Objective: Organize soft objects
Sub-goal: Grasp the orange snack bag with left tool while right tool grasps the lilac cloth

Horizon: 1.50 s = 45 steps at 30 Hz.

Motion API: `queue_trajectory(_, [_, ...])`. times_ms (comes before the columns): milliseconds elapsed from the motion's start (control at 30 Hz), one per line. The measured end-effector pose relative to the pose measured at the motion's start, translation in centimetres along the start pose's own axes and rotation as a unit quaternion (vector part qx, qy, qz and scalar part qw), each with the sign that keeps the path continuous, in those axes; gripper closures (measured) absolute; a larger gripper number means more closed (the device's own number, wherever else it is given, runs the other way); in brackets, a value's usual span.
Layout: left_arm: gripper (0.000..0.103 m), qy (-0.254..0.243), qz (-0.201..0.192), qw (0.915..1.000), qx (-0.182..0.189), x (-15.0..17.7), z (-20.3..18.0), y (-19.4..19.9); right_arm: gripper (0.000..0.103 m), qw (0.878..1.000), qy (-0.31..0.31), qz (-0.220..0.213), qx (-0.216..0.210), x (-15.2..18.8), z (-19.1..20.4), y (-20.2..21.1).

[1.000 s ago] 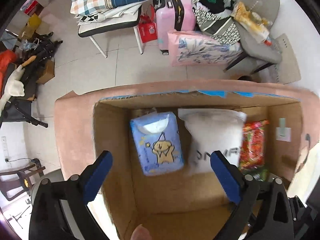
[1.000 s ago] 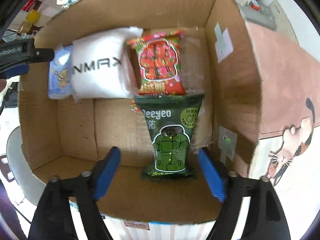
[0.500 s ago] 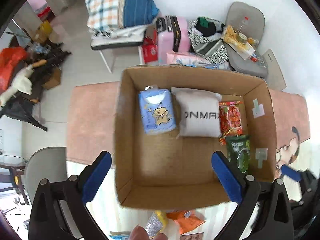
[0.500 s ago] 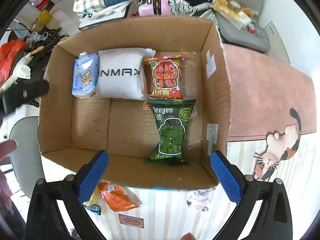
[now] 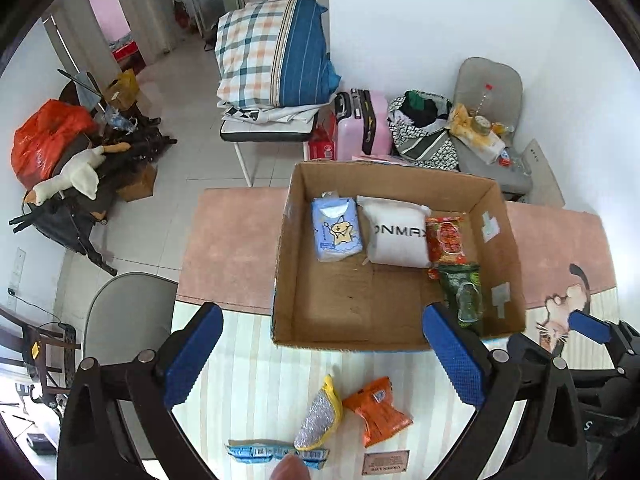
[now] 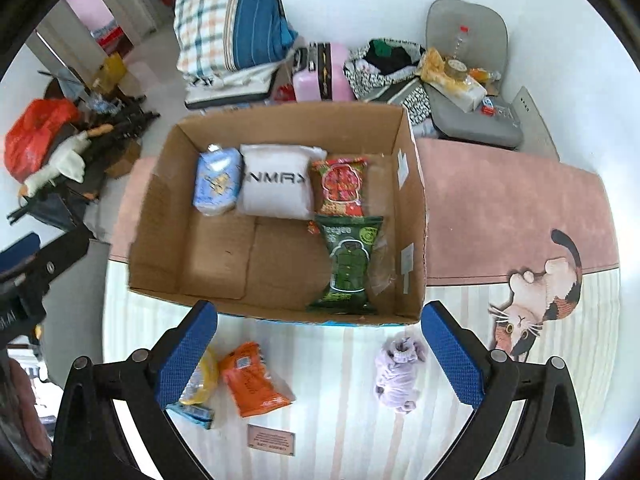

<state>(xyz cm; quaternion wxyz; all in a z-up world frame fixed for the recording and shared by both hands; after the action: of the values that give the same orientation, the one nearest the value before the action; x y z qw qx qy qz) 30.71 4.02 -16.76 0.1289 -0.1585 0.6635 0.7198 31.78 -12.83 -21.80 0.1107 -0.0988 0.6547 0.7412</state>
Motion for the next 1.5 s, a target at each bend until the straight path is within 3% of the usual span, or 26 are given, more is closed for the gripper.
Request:
queue_trajectory(100, [0.001,-0.014,0.002,0.9995,-0.027,1.7,-0.2,0.1,0.000,1.000,0.000,0.008,-0.014,0.9,-0.4,0.8])
queue_trajectory(200, [0.001,-0.034,0.044,0.9967,-0.058,5.3,-0.7,-2.6,0.000,0.999,-0.005,0.032,-0.007,2.7,-2.2,0.0])
queue_trajectory(300, [0.001,-0.015,0.128,0.9917,-0.004,9.2,-1.5,-6.5,0.000,0.997,-0.019,0.072,0.013,4.9,-5.4,-2.3])
queue_trajectory(367, [0.010,-0.001,0.176,0.9840,0.029,11.6,-2.6,-9.5,0.000,0.993,-0.035,0.105,0.031,6.7,-7.9,-4.6])
queue_trajectory(433, [0.045,0.006,0.229,0.9720,0.052,13.7,-4.0,-12.5,0.000,0.990,-0.047,0.129,0.042,8.0,-9.8,-6.5])
queue_trajectory(467, [0.050,0.011,0.246,0.9674,0.059,14.4,-4.6,-13.6,0.000,0.988,-0.053,0.139,0.045,8.6,-10.6,-7.5])
queue_trajectory(633, [0.050,0.043,0.300,0.9492,0.086,16.2,-7.2,-17.9,0.003,0.979,-0.106,0.170,0.022,10.2,-13.3,-11.9])
queue_trajectory(700, [0.050,0.059,0.308,0.9451,0.091,16.4,-7.6,-19.1,0.005,0.976,-0.120,0.179,0.014,10.5,-13.6,-13.3])
queue_trajectory(867, [0.049,0.075,0.335,0.9367,0.068,17.1,-8.4,-22.3,0.022,0.970,-0.141,0.197,0.008,11.1,-14.0,-16.0])
queue_trajectory(933, [0.056,0.074,0.333,0.9381,0.060,17.3,-8.5,-22.7,0.047,0.968,-0.143,0.204,0.010,11.5,-14.2,-16.6])
queue_trajectory(1000, [0.061,0.061,0.321,0.9434,0.059,17.3,-8.7,-22.3,0.058,0.966,-0.144,0.215,0.005,12.2,-14.2,-16.9])
queue_trajectory(1100, [0.061,0.031,0.316,0.9465,0.058,18.1,-9.1,-21.1,0.059,0.965,-0.127,0.228,-0.005,13.8,-13.6,-16.3])
queue_trajectory(1267, [0.060,0.001,0.330,0.9426,0.047,21.2,-9.5,-20.4,0.059,0.960,-0.089,0.265,-0.028,17.9,-11.7,-15.5])
queue_trajectory(1500, [0.060,-0.001,0.317,0.9477,0.037,22.0,-10.8,-20.0,0.058,0.963,-0.088,0.256,-0.014,20.0,-10.8,-15.8])
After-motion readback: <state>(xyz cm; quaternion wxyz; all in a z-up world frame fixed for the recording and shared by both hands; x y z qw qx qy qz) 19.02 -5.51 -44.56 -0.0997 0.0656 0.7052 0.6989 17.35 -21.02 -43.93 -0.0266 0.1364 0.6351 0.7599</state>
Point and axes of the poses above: each gripper's, at about its wrist camera, not at the fingertips, and y roughly against the way its jaws point, z to its left, x to its underside, the point moved 3 cm from there along -y, roughly the way its jaws point, and after that the axes turned 3 degrees about -x, right-handed, at the moved point
